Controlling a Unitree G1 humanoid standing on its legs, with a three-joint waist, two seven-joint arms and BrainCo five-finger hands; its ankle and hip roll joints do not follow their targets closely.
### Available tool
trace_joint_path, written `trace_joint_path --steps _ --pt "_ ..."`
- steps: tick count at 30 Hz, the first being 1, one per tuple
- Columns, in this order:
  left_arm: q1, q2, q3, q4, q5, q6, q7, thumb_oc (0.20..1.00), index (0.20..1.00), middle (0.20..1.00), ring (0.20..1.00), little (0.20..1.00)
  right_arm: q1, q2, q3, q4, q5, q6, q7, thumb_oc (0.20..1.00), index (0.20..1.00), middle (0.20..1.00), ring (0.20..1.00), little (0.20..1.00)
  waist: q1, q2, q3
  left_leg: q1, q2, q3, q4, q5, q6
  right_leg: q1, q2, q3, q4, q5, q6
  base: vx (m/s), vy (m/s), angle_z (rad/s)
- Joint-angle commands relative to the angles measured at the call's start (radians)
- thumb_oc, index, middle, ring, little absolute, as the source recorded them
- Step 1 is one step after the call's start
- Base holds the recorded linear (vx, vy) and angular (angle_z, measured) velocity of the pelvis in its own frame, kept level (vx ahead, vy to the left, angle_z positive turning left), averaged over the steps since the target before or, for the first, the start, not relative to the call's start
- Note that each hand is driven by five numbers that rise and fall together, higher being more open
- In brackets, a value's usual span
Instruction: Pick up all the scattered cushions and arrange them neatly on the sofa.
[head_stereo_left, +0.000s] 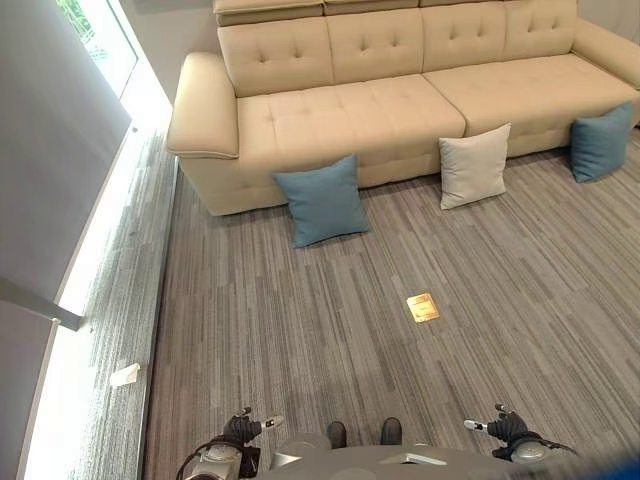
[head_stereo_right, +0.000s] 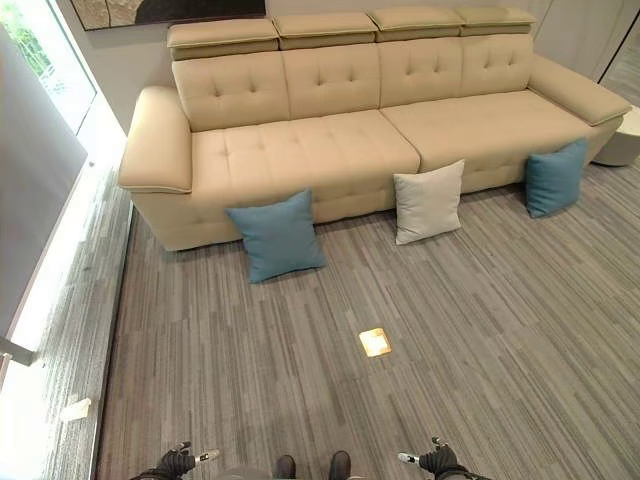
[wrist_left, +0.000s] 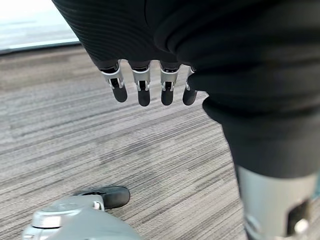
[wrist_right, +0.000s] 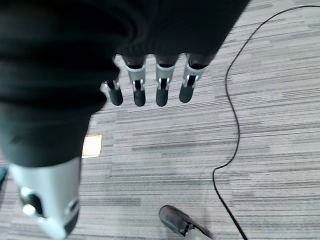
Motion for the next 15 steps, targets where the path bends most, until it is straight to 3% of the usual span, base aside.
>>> trace_joint_path --steps 1,6,15 --pt "-0.042 0.003 0.005 0.041 0.009 -0.017 0.004 1.0 1.0 1.0 1.0 1.0 -0.043 -0.025 0.031 0.011 -0.006 -0.009 -0.016 1.0 1.0 1.0 1.0 1.0 -0.006 -0.015 0.003 -0.007 0.017 -0.16 -0.05 -0.001 -0.036 0.07 -0.054 -0.027 0.013 -0.069 0.1 0.0 0.0 0.0" --pt "-0.048 0.001 -0.002 0.045 0.022 -0.011 0.002 1.0 1.0 1.0 1.0 1.0 -0.046 -0.022 0.04 0.021 -0.025 0.001 -0.014 1.0 1.0 1.0 1.0 1.0 -0.009 -0.017 0.005 0.0 0.017 -0.157 -0.05 -0.008 -0.029 0.07 -0.057 -0.018 0.022 -0.071 0.102 0.01 0.011 -0.01" --pt "-0.046 0.017 0.012 0.056 0.03 -0.005 0.0 1.0 1.0 1.0 1.0 1.0 -0.087 -0.028 0.075 0.001 -0.064 0.017 -0.006 1.0 1.0 1.0 1.0 1.0 0.043 -0.025 0.029 -0.056 -0.022 -0.176 0.049 -0.046 0.014 -0.015 -0.096 -0.01 0.168 -0.091 0.117 -0.02 0.065 -0.05"
